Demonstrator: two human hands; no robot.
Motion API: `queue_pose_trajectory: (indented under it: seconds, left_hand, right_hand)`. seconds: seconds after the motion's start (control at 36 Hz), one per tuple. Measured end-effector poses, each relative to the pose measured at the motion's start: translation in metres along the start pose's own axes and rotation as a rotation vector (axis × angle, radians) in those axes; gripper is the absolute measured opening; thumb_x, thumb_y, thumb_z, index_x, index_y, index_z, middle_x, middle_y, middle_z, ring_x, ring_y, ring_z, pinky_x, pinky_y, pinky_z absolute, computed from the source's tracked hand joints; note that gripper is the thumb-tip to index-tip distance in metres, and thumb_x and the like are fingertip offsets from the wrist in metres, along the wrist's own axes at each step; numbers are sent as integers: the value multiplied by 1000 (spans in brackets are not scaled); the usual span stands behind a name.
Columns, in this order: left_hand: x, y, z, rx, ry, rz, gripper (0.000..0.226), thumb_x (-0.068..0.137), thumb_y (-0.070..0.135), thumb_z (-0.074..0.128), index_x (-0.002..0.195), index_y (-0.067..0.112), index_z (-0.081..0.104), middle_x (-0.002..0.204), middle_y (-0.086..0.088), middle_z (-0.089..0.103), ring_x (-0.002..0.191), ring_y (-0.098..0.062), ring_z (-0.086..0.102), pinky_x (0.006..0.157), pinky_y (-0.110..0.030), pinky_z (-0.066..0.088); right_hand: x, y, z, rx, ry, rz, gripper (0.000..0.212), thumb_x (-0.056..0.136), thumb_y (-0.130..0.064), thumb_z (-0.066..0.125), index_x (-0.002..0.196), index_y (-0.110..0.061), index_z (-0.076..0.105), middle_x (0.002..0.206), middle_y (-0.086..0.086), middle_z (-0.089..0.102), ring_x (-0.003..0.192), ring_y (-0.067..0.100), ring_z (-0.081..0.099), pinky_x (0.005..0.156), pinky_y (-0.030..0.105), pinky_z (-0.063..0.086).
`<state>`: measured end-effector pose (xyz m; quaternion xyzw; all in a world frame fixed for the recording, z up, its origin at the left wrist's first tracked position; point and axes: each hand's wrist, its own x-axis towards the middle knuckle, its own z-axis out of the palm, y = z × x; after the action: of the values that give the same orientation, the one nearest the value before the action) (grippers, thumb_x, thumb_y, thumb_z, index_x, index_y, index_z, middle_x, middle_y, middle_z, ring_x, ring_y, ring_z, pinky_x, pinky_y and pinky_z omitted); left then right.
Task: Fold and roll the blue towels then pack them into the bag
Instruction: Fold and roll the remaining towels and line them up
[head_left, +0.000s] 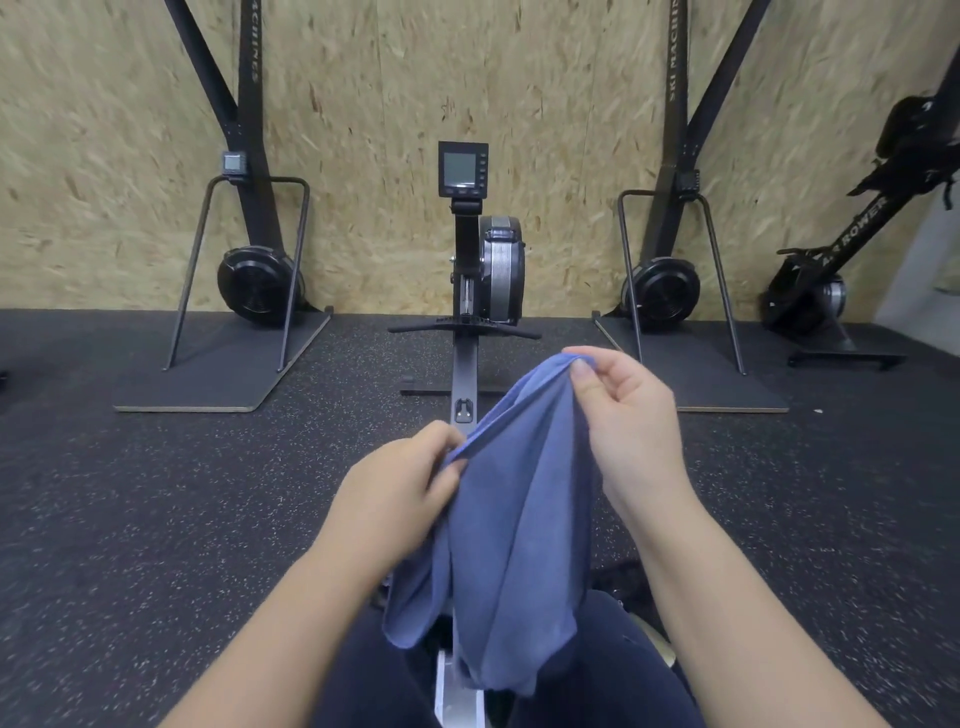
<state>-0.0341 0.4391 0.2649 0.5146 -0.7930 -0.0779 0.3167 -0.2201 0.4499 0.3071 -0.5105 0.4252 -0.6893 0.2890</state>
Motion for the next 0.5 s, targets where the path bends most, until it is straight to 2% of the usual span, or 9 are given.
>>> queue_pose_trajectory:
  seconds: [0.08,0.22,0.36,0.44,0.5]
  left_hand:
    - [0,-13,2,127,-6,-57,14,97,34,45,109,35,52,99,7,66,97,-20,58,72,-33,42]
    - [4,-35,-3,287,-16,-181,18,98,36,41,112,35,53,104,4,68,99,-23,61,73,-31,42]
    - [7,-58,-17,457,59,-247,19,99,38,39,106,32,55,94,1,66,93,-24,61,68,-31,40]
    - [9,-68,-25,494,129,-234,21,97,43,44,92,25,54,86,2,64,89,-23,59,62,-31,39]
    - [10,-71,-31,470,173,-221,27,93,50,49,86,24,50,78,4,58,86,-21,57,60,-31,39]
  right_hand:
    - [7,2,-9,9,51,10,23,96,-5,53,88,-22,66,74,-13,71,72,-1,64,67,13,47]
    - [17,10,-22,49,138,75,18,98,-8,51,94,-17,66,82,-4,70,72,4,64,68,17,50]
    - [28,22,-40,49,204,132,17,100,-9,48,104,-7,64,86,2,69,73,9,62,66,19,49]
    - [33,32,-50,-4,252,150,19,100,-10,47,107,-4,63,93,7,69,78,12,61,65,18,48]
    - [36,39,-56,-49,289,156,19,99,-11,48,108,-6,64,96,7,68,82,13,61,70,20,48]
